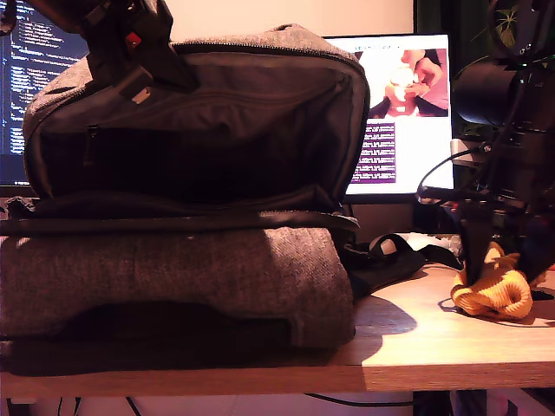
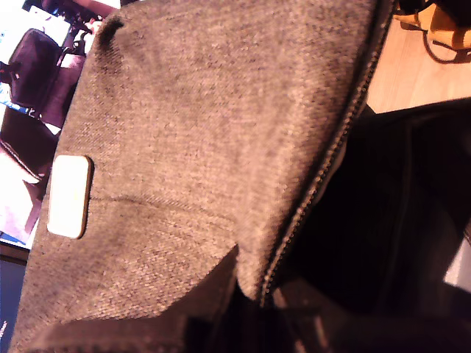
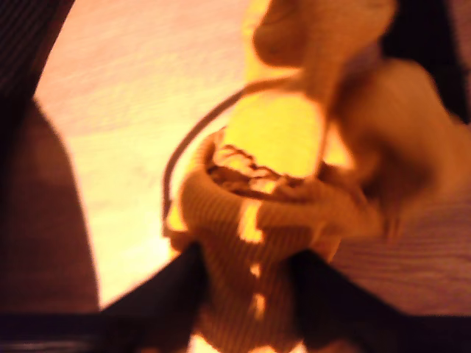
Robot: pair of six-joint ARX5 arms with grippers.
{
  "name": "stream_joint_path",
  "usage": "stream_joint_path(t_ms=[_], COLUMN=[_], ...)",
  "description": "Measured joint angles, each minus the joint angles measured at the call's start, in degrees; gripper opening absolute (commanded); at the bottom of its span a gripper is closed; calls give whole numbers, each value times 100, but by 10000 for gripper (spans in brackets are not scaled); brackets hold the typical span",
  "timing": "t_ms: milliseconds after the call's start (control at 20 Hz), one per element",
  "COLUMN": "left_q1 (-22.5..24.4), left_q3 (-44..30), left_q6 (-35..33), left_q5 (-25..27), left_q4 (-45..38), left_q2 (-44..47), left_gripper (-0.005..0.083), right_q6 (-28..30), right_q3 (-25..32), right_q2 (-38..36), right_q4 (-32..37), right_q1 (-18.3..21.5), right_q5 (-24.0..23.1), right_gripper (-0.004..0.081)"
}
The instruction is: Pack the pair of socks inside the grey Google backpack
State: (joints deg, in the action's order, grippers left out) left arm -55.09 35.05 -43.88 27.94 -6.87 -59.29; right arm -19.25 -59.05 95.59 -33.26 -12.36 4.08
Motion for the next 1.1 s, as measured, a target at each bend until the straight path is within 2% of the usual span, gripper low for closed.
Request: stream_joint_path(t_ms=[50,200,350,700,900,1100], left_q1=[0,0,15,50,66,66], left_q3=[0,61,481,1401,1943,2105], left_q6=[0,0,0,2,2,2], left_q5=[-13,-46,-42,-260,-282,-354], left_q4=[0,35,240,922,1145,1200], left_q2=[0,0,-2,-11,-11,-11], left_gripper=[-24,-24,-24,-24,-24,-24], right_q6=[275,326,411,409,127,105], right_q3=[-7,-13,-9,-9,-9,-2], right_q2=[0,-28,-216,-2013,-2455,-3115], right_q4=[0,-39,-197,-428,-754,-752], right_q1=[0,-11,-120,-828,-1285,-1727], right_q5=[17,24,4,15,131,-343], right_gripper=[-10,-10,-10,-10,-10,-10])
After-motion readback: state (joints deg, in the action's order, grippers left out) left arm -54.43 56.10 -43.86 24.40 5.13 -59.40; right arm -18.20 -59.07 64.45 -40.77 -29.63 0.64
